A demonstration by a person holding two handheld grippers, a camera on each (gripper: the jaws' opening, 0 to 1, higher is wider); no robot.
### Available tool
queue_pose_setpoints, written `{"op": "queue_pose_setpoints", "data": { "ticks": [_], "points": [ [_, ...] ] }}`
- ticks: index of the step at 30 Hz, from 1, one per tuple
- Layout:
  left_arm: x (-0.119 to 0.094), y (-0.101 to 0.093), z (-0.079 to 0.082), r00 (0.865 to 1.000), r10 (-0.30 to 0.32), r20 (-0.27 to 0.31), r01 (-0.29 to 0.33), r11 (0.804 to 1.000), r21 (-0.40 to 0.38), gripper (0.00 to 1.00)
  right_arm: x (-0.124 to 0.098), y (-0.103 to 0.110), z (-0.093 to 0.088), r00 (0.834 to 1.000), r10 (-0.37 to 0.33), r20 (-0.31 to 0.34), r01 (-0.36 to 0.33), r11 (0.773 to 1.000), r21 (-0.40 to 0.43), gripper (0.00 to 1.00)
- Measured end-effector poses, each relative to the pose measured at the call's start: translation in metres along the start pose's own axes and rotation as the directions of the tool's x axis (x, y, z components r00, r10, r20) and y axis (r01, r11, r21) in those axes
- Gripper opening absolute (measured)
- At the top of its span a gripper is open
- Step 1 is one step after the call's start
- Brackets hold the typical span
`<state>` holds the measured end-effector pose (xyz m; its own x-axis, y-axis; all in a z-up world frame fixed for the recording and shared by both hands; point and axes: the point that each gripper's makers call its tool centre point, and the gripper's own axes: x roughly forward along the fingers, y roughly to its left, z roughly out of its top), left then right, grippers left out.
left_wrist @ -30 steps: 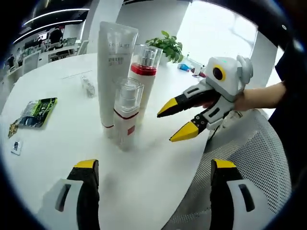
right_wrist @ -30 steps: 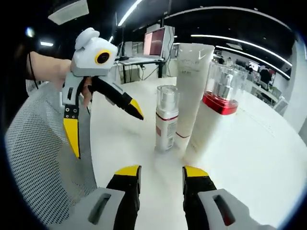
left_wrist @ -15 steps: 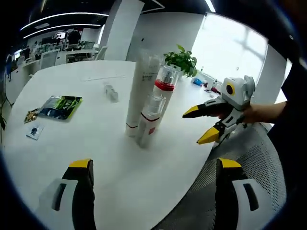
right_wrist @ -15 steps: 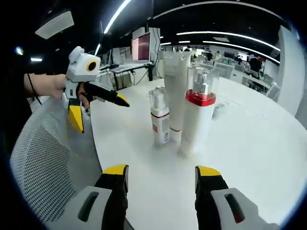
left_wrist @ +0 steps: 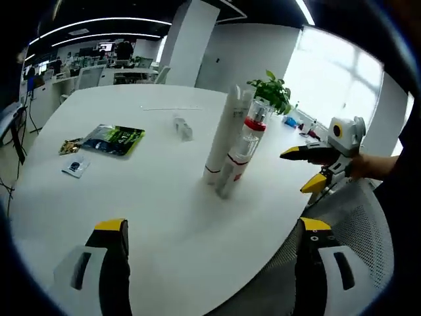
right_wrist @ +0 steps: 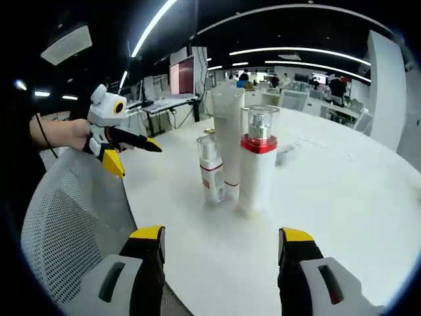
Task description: Arrange the skincare products in the storage area until every visible bottle or jar stands upright without overlapping.
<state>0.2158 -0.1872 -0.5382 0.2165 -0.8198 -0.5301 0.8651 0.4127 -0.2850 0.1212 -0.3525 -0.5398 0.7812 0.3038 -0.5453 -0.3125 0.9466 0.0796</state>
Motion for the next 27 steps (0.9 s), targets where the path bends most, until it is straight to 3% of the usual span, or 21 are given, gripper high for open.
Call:
{"op": "queue_pose_setpoints", "data": {
  "ticks": [5, 8, 16, 27],
  "points": [
    [0.003, -0.010, -0.003, 0.999, -0.032, -0.013, 0.033, 0.999, 0.013, 0.99, -0.008, -0.007, -0.002, 1.000, 0.010, -0.020, -0.011, 0.999, -0.049, 0.89],
    [0.004, -0.014, -0.001, 0.999, -0.041, -0.004, 0.041, 0.999, 0.023, 0.99, -0.011, -0.014, 0.003, 1.000, 0.021, -0.005, -0.021, 0.999, -0.037, 0.98],
    [0.003, -0.010, 0.003, 0.999, -0.033, 0.019, 0.034, 0.999, -0.001, 0.99, -0.003, -0.032, -0.001, 0.999, 0.006, -0.041, -0.006, 1.000, -0.009, 0.99],
    [0.007, -0.019, -0.009, 0.997, -0.067, -0.046, 0.069, 0.997, 0.038, 0.99, 0.007, -0.070, -0.002, 0.993, -0.064, -0.102, 0.064, 0.998, -0.006, 0.98]
  ]
}}
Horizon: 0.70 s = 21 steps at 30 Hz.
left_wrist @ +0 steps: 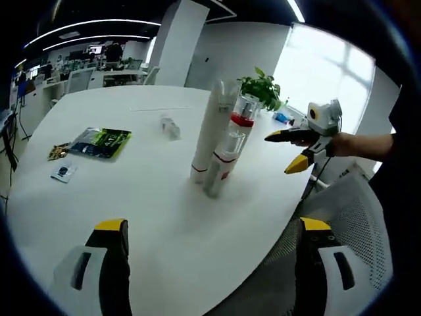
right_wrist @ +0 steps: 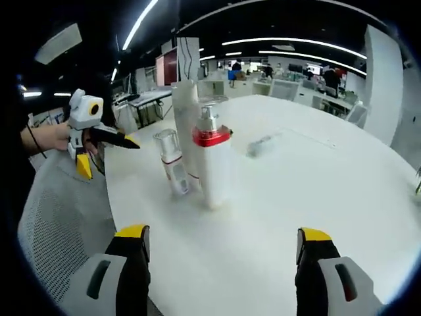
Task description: Arrange the skincare products in the storage area until every visible bottle or jar stands upright without overlapping.
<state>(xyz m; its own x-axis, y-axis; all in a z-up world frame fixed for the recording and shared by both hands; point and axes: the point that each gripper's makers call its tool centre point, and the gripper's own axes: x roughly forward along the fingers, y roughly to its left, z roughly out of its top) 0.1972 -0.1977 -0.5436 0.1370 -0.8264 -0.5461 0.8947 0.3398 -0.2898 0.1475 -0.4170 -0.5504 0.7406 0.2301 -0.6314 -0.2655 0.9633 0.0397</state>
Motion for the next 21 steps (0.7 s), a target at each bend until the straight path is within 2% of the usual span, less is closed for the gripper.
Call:
{"op": "queue_pose_setpoints", "data": {
  "ticks": [3, 8, 9, 13, 18, 21],
  "points": [
    [0.000, 0.003, 0.000, 1.000, 0.001, 0.004, -0.001, 1.000, -0.014, 0.99, 0.005, -0.023, 0.000, 0.998, -0.061, -0.034, 0.061, 0.998, 0.007, 0.95],
    [-0.002, 0.008, 0.000, 1.000, 0.009, 0.013, -0.009, 0.999, -0.043, 0.99, 0.016, -0.049, 0.015, 0.995, -0.094, -0.029, 0.095, 0.995, 0.028, 0.92],
    [-0.002, 0.007, 0.000, 1.000, 0.008, 0.011, -0.008, 0.999, -0.043, 0.99, 0.020, -0.054, 0.016, 0.992, -0.112, -0.052, 0.113, 0.993, 0.017, 0.91],
    [-0.001, 0.007, -0.003, 1.000, 0.007, -0.005, -0.007, 0.999, -0.037, 0.99, 0.034, -0.068, 0.030, 0.992, -0.112, -0.051, 0.114, 0.993, 0.027, 0.87],
    [0.000, 0.007, -0.005, 1.000, 0.012, -0.017, -0.013, 0.999, -0.032, 0.99, 0.054, -0.082, 0.054, 0.990, -0.125, -0.063, 0.127, 0.992, 0.020, 0.82],
    [-0.001, 0.010, -0.005, 1.000, 0.011, -0.010, -0.012, 0.999, -0.045, 0.99, 0.066, -0.093, 0.071, 0.990, -0.135, -0.051, 0.138, 0.989, 0.049, 0.80]
  ]
}}
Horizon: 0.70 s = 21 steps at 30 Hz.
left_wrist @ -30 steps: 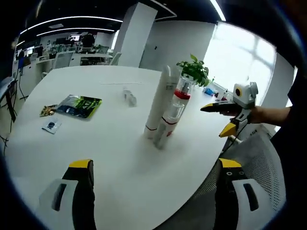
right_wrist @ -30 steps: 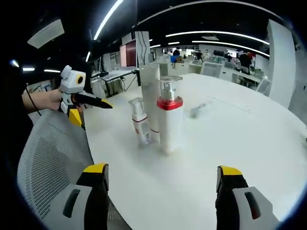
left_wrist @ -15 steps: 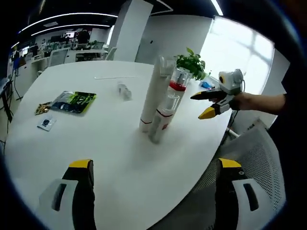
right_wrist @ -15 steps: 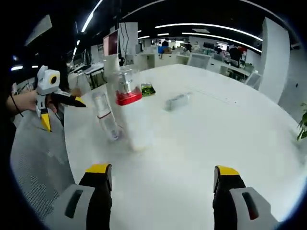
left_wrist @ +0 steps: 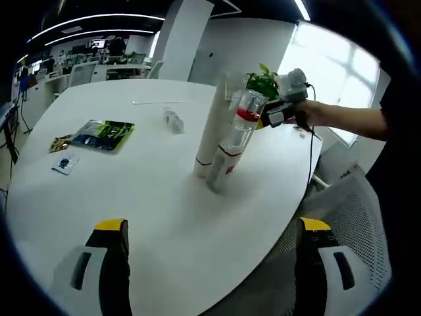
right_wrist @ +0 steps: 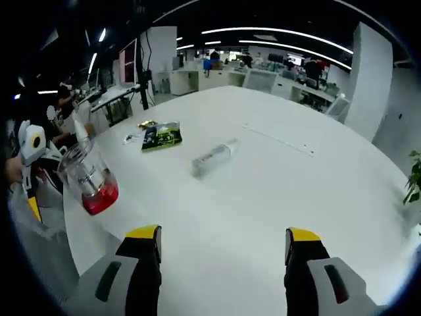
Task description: Arrange the skincare products in the storage area until every visible bottle or jar stands upright without overlapping.
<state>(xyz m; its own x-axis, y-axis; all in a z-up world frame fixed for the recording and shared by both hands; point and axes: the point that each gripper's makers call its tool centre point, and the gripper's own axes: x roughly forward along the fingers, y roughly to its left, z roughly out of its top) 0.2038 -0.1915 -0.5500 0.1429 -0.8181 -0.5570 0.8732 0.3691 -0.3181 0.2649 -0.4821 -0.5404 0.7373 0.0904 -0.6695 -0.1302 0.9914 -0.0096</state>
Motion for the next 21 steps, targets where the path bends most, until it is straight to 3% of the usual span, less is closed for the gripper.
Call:
{"op": "queue_pose_setpoints", "data": {
  "ticks": [2, 9, 12, 15, 17, 21],
  "points": [
    [0.000, 0.000, 0.000, 1.000, 0.002, 0.000, -0.002, 1.000, -0.002, 0.98, 0.004, -0.003, 0.020, 1.000, -0.012, 0.011, 0.012, 1.000, 0.012, 0.80],
    [0.001, -0.003, -0.005, 1.000, -0.010, -0.023, 0.011, 1.000, 0.012, 0.98, 0.045, -0.005, 0.060, 1.000, 0.001, -0.011, -0.001, 1.000, 0.006, 0.69],
    [0.001, -0.001, -0.007, 0.999, -0.006, -0.032, 0.006, 1.000, 0.018, 0.98, 0.064, 0.012, 0.062, 0.997, 0.048, -0.065, -0.043, 0.996, 0.080, 0.62],
    [0.000, 0.004, -0.008, 1.000, 0.000, -0.028, 0.000, 1.000, 0.007, 0.97, 0.087, 0.020, 0.061, 0.989, 0.067, -0.132, -0.062, 0.997, 0.042, 0.56],
    [-0.001, 0.005, -0.007, 1.000, 0.005, -0.022, -0.005, 1.000, 0.003, 0.97, 0.096, 0.026, 0.062, 0.986, 0.080, -0.143, -0.076, 0.996, 0.038, 0.54],
    [-0.001, 0.009, -0.008, 1.000, 0.020, -0.019, -0.020, 1.000, -0.007, 0.97, 0.111, 0.036, 0.060, 0.978, 0.121, -0.173, -0.107, 0.991, 0.085, 0.48]
  ]
}}
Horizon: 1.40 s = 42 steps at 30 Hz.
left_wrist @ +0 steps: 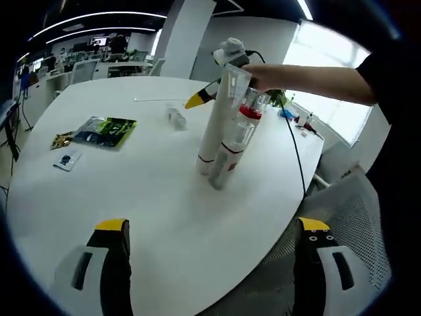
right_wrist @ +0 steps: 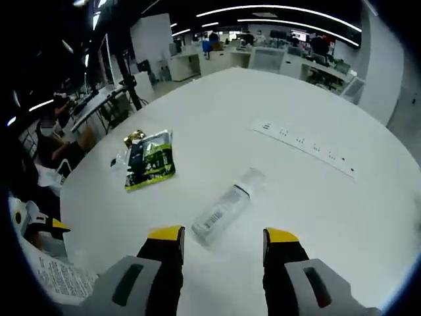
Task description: Arrange the skincare products in the storage area until every visible bottle or jar stands upright without overlapping.
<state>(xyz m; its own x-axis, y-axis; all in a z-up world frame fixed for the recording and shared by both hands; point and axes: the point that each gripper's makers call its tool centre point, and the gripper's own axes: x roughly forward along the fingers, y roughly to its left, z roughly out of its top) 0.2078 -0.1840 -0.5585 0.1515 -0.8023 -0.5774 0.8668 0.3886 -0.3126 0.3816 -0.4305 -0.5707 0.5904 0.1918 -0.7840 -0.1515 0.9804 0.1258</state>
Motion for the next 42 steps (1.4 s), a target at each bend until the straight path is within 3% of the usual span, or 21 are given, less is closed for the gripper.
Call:
{"op": "queue_pose_setpoints", "data": {
  "ticks": [7, 10, 14, 20, 23, 27, 36, 39, 42],
  "points": [
    [-0.003, 0.007, 0.005, 0.999, 0.022, 0.037, -0.020, 0.999, -0.041, 0.97, 0.025, 0.000, 0.008, 1.000, -0.022, 0.017, 0.022, 1.000, 0.013, 0.50],
    [-0.002, 0.007, 0.004, 0.999, 0.028, 0.036, -0.026, 0.998, -0.049, 0.96, 0.034, -0.004, 0.002, 0.998, -0.058, -0.017, 0.057, 0.996, -0.062, 0.48],
    [-0.002, 0.009, 0.003, 0.999, 0.032, 0.028, -0.031, 0.998, -0.048, 0.96, 0.046, -0.006, -0.002, 0.998, -0.054, -0.045, 0.048, 0.991, -0.121, 0.40],
    [-0.001, 0.009, 0.002, 0.999, 0.035, 0.018, -0.034, 0.998, -0.048, 0.96, 0.040, -0.024, -0.009, 0.992, -0.102, -0.068, 0.086, 0.973, -0.216, 0.18],
    [-0.001, 0.009, 0.002, 0.999, 0.037, 0.018, -0.036, 0.998, -0.050, 0.95, 0.041, -0.030, -0.006, 0.992, -0.105, -0.068, 0.079, 0.949, -0.306, 0.13],
    [-0.001, 0.008, 0.002, 0.999, 0.036, 0.018, -0.035, 0.998, -0.052, 0.95, 0.041, -0.025, -0.007, 0.994, -0.081, -0.072, 0.051, 0.936, -0.348, 0.13],
    [-0.002, 0.008, 0.003, 0.999, 0.039, 0.019, -0.038, 0.998, -0.045, 0.94, 0.042, -0.024, -0.009, 0.997, -0.061, -0.043, 0.049, 0.967, -0.251, 0.11],
    [-0.002, 0.008, 0.003, 0.999, 0.038, 0.022, -0.037, 0.998, -0.049, 0.94, 0.041, -0.024, -0.010, 0.999, -0.035, -0.021, 0.031, 0.985, -0.169, 0.11],
    [-0.002, 0.009, 0.002, 0.999, 0.038, 0.019, -0.037, 0.998, -0.051, 0.94, 0.038, -0.031, -0.012, 0.999, -0.030, -0.014, 0.028, 0.988, -0.150, 0.10]
  ]
}}
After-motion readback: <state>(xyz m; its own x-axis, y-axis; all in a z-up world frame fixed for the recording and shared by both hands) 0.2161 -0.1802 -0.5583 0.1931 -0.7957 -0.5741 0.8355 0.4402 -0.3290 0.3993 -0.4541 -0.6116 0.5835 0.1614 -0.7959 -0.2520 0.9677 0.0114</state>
